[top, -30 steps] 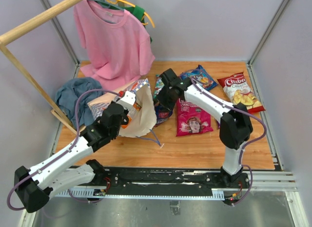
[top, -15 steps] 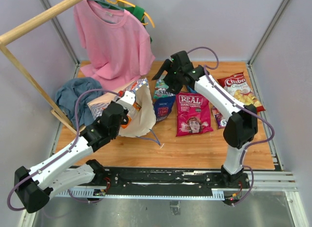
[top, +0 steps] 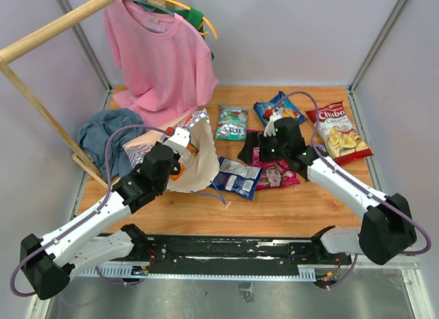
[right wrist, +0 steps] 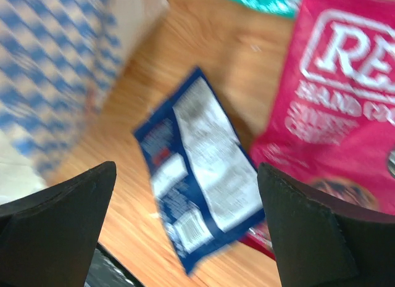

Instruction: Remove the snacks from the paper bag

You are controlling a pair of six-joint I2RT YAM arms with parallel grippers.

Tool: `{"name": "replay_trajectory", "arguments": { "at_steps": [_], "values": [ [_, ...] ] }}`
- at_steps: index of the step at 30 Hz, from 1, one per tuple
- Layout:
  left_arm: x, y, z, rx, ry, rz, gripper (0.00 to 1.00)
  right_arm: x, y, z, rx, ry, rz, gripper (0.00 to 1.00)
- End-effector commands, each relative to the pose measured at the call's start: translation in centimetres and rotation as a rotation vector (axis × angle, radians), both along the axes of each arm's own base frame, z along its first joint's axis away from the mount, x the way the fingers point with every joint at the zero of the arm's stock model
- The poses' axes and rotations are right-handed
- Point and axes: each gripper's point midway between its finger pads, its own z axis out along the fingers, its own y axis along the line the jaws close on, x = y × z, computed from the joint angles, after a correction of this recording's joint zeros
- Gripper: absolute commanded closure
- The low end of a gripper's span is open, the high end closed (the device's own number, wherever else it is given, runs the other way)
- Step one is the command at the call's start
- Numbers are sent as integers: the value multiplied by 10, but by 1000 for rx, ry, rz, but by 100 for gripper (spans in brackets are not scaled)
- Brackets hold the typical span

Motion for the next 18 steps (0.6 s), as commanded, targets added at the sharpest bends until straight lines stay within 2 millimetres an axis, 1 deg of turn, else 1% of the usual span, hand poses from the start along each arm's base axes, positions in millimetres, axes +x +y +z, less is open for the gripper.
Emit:
{"name": "replay_trajectory", "arguments": {
  "at_steps": [1,3,4,5,6,8,9,11,12,13,14,15,17,18],
  "values": [
    [3,4,11,-32,-21,27,99,-24,-55,-39,-352,-100,86,0],
    [3,3,11,-33,-19,21,100,-35,-71,-40,-429,-186,120,1],
    [3,3,10,-34,-18,20,99,-38,-76,-36,-433,-237,114,0],
    [3,2,10,-35,-17,18,99,-39,-75,-25,-390,-298,97,0],
    [3,2,10,-36,-16,16,99,-40,-70,-13,-334,-372,103,0],
    [3,1,10,-37,-15,12,99,-35,-67,14,-251,-518,54,1],
    [3,1,10,-35,-13,12,100,-30,-69,27,-235,-588,20,0],
    [3,1,9,-38,-12,10,100,-19,-81,41,-300,-706,-31,3],
    [2,0,10,-42,-13,6,100,-15,-85,44,-355,-753,-25,3],
    [2,0,10,-44,-14,4,99,-13,-86,44,-435,-806,27,4],
    [3,-1,10,-43,-14,2,99,-12,-87,42,-523,-845,82,4],
    [3,-1,10,-44,-13,1,100,-9,-90,37,-616,-868,132,0],
    [4,-3,9,-42,-9,-9,100,-4,-97,25,-801,-881,253,2],
    [4,-5,9,-44,-6,-16,99,-2,-97,19,-886,-892,343,2]
  ]
}}
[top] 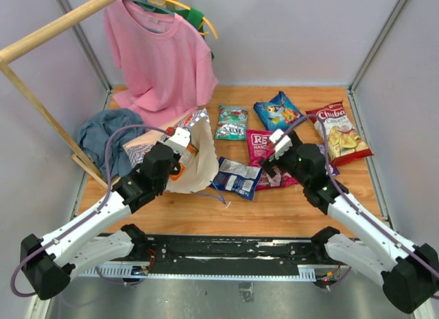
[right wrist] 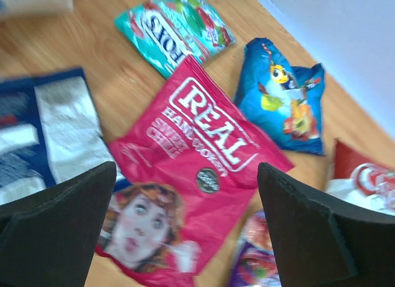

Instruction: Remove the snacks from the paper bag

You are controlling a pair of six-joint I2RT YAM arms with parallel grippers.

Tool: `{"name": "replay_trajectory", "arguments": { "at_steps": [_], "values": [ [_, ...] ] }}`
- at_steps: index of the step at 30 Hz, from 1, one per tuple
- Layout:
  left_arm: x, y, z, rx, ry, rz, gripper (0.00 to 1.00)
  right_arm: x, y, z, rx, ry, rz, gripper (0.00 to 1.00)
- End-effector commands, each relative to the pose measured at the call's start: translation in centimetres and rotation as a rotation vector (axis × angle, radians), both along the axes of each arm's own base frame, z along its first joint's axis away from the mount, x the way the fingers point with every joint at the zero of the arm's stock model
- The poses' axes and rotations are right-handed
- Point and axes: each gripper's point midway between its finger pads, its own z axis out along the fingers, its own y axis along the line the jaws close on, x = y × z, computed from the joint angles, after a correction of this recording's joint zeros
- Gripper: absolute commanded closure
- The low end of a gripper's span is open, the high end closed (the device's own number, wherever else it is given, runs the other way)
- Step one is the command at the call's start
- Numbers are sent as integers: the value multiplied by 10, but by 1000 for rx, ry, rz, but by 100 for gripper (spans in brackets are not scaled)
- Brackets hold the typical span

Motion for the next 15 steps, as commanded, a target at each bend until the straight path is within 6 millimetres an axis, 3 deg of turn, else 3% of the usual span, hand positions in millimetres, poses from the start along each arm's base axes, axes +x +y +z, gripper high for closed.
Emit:
{"name": "replay_trajectory", "arguments": {
  "at_steps": [1,3,6,8,11,15],
  "values": [
    [5,-5,10,-33,-11,-7,99,15,-7,-6,-536,-159,199,1],
    [8,-11,8,-34,0,-28,100,12,3,-17,-617,-136,322,1],
    [10,-17,5,-31,22,-50,99,6,16,-3,-591,-114,416,1],
    [9,-18,4,-34,26,-56,99,-18,25,-3,-579,-57,557,0],
    [6,-18,7,-59,8,-64,99,-52,19,-12,-612,112,632,2],
    [5,-18,11,-73,-2,-69,99,-65,5,-31,-756,189,592,1]
  ]
}}
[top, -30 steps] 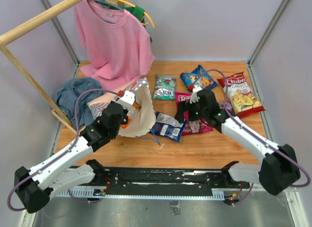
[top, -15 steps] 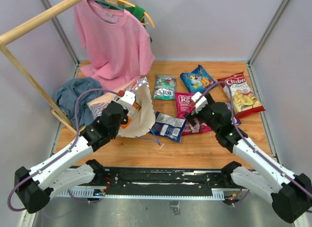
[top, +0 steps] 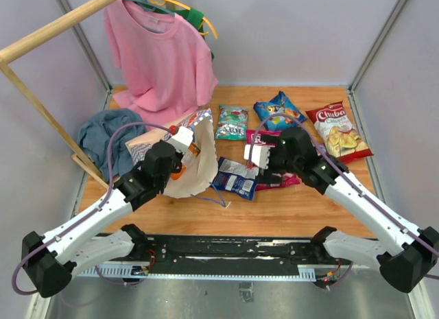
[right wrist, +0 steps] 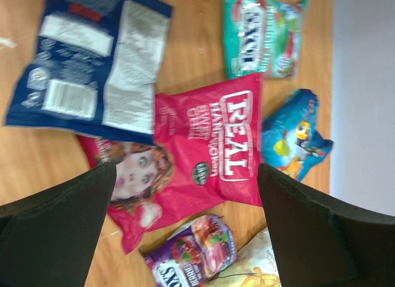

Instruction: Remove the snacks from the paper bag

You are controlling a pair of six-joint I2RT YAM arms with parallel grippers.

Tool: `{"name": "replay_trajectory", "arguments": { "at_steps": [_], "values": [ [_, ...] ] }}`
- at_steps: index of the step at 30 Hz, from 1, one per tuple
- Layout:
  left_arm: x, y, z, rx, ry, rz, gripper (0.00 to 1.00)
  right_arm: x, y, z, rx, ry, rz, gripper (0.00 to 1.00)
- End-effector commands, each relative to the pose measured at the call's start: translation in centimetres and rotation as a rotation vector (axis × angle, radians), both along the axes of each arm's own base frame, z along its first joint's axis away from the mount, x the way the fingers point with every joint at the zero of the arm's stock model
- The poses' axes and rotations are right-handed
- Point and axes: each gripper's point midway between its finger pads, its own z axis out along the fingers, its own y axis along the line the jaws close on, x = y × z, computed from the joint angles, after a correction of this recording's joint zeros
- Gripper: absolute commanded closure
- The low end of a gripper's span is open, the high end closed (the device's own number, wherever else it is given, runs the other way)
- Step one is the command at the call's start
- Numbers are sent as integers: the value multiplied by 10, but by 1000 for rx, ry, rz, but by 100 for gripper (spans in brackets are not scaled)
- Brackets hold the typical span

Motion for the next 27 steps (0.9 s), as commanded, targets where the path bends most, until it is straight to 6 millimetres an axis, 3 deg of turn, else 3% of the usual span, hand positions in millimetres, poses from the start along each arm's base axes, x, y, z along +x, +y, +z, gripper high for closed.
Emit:
{"name": "replay_trajectory", "arguments": {
  "at_steps": [1,8,12,18,27],
  "values": [
    [1,-3,14,-62,-31,-8,99,-43,-19,-45,-219,135,44,1],
    [-1,-1,15,-67,-36,-7,99,-48,-17,-90,-291,79,65,2],
    [0,-1,15,-63,-33,-5,100,-32,-10,-88,-281,-82,67,2],
    [-1,1,17,-66,-42,-1,99,-15,12,-69,-217,-273,105,6],
    [0,2,16,-59,-40,5,99,-18,25,-81,-214,-233,162,12]
  ]
}}
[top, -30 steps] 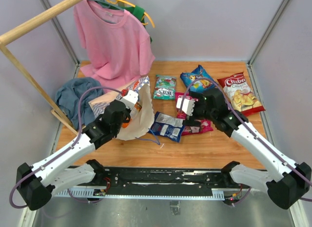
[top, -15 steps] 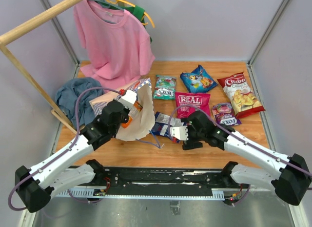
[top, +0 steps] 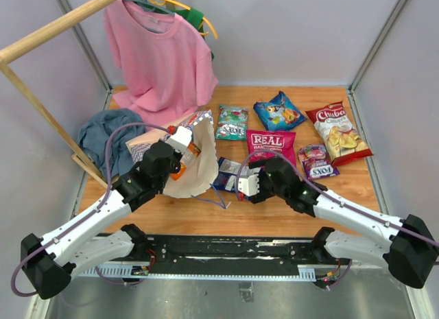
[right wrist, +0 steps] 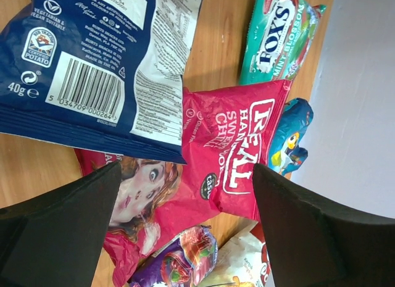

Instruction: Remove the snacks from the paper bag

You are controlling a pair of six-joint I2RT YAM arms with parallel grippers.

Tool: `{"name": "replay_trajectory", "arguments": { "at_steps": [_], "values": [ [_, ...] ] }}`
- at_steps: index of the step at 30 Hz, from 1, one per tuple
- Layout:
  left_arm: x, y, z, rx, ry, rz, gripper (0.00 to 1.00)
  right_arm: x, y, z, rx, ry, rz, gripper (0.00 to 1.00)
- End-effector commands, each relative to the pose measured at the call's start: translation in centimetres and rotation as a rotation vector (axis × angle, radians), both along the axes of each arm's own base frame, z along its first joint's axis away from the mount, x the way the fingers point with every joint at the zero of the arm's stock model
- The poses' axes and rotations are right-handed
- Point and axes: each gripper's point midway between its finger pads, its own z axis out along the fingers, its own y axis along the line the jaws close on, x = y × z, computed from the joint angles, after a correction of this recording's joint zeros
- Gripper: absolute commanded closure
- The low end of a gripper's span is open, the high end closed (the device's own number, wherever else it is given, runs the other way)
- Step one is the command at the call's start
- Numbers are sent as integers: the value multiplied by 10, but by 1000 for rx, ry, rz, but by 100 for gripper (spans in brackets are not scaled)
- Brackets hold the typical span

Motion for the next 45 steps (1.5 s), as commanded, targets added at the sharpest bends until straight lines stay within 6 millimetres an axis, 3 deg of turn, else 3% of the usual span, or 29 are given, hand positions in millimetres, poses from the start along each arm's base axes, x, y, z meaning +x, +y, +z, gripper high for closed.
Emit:
{"name": "replay_trajectory", "arguments": {
  "at_steps": [1,8,11,19,29,33,36,39,44,45],
  "values": [
    [2,0,10,-38,-27,10,99,-3,14,2,1,-1,64,13],
    [2,0,9,-35,-22,8,99,-9,7,-4,-33,44,50,15],
    [2,0,8,-34,-20,7,99,-10,11,-2,-13,40,63,15],
    [2,0,9,-32,-22,8,99,-7,18,-21,-11,66,62,16],
    [2,1,10,-32,-26,10,99,1,29,-21,78,-1,68,15],
    [2,1,10,-32,-26,10,99,-2,33,-22,114,0,85,19],
    [2,1,10,-32,-27,11,99,-5,36,-23,136,5,103,28],
    [1,2,10,-31,-27,12,100,-7,39,-26,136,16,121,44],
    [1,3,12,-33,-32,13,99,-7,44,-24,141,19,141,92],
    [1,2,12,-33,-32,13,99,-6,46,-21,150,15,143,98]
  ]
}}
